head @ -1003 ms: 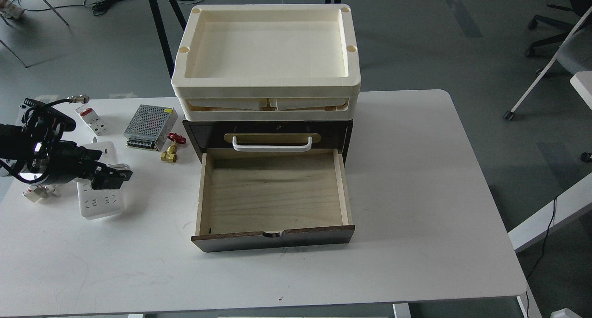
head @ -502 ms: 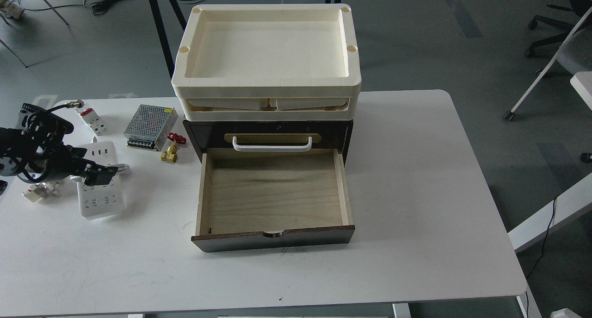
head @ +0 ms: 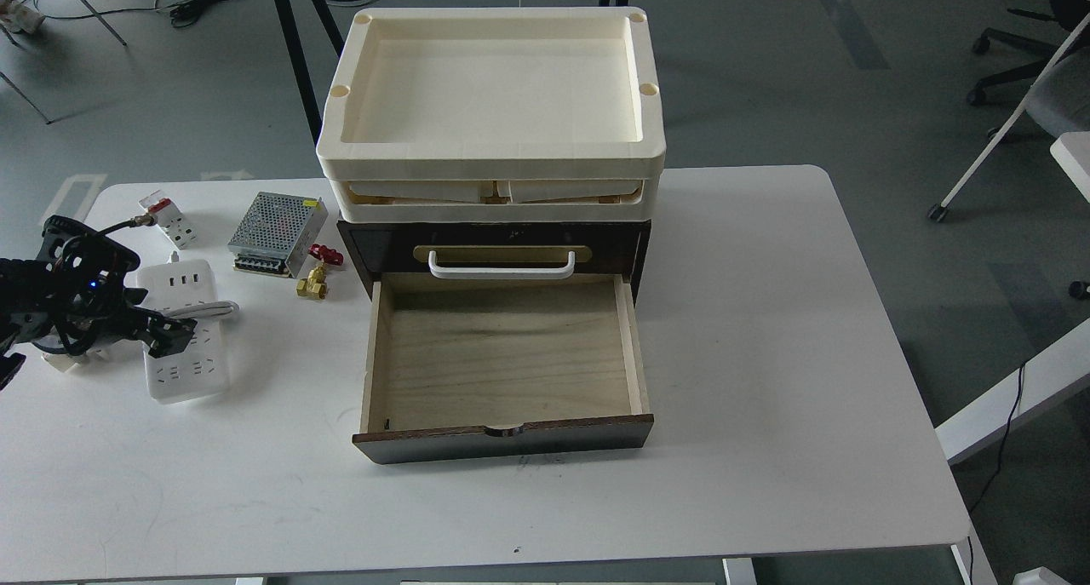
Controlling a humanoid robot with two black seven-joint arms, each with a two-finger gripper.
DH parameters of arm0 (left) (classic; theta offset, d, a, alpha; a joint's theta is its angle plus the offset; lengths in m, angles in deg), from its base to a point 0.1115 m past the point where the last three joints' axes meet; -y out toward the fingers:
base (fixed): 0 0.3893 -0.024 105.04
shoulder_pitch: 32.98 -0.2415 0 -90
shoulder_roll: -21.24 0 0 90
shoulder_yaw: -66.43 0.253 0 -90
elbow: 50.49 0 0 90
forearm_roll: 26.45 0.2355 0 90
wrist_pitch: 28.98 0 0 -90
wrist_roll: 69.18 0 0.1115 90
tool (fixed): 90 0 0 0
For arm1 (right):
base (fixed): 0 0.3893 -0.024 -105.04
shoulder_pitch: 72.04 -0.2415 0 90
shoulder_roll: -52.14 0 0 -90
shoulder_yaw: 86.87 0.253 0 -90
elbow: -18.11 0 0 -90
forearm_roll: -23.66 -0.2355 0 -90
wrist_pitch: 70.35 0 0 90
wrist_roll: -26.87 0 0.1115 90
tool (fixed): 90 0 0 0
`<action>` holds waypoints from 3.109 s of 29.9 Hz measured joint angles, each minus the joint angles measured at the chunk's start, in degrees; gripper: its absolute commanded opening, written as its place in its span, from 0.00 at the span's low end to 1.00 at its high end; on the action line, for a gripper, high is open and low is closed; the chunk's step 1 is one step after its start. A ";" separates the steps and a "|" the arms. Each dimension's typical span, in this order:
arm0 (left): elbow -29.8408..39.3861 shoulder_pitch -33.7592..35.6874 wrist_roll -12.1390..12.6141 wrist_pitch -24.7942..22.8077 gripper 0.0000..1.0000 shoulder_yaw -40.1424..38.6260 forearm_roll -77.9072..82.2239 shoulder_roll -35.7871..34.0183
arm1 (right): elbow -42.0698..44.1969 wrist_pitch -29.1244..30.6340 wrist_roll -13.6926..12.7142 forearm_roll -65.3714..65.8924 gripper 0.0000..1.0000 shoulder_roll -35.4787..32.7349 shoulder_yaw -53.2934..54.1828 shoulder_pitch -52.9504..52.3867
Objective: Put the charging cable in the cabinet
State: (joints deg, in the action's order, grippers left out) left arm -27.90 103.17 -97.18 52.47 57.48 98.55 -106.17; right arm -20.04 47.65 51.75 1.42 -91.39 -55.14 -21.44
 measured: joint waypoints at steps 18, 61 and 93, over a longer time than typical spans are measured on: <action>-1.44 0.50 0.00 7.58 0.00 5.13 0.00 0.28 | 0.08 0.00 0.00 -0.09 1.00 0.00 0.07 1.54; 78.52 3.21 0.03 -17.03 0.00 4.57 -52.39 -42.98 | 0.19 0.00 0.04 -0.10 1.00 -0.24 0.05 3.53; 50.68 -3.73 0.00 -13.17 0.00 0.63 -64.72 -5.37 | 0.23 0.00 0.08 -0.09 1.00 -0.25 0.09 5.98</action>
State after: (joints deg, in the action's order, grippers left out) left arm 22.78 99.44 -97.18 39.30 58.10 33.82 -111.54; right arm -19.80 47.65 51.83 1.33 -91.64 -55.05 -15.46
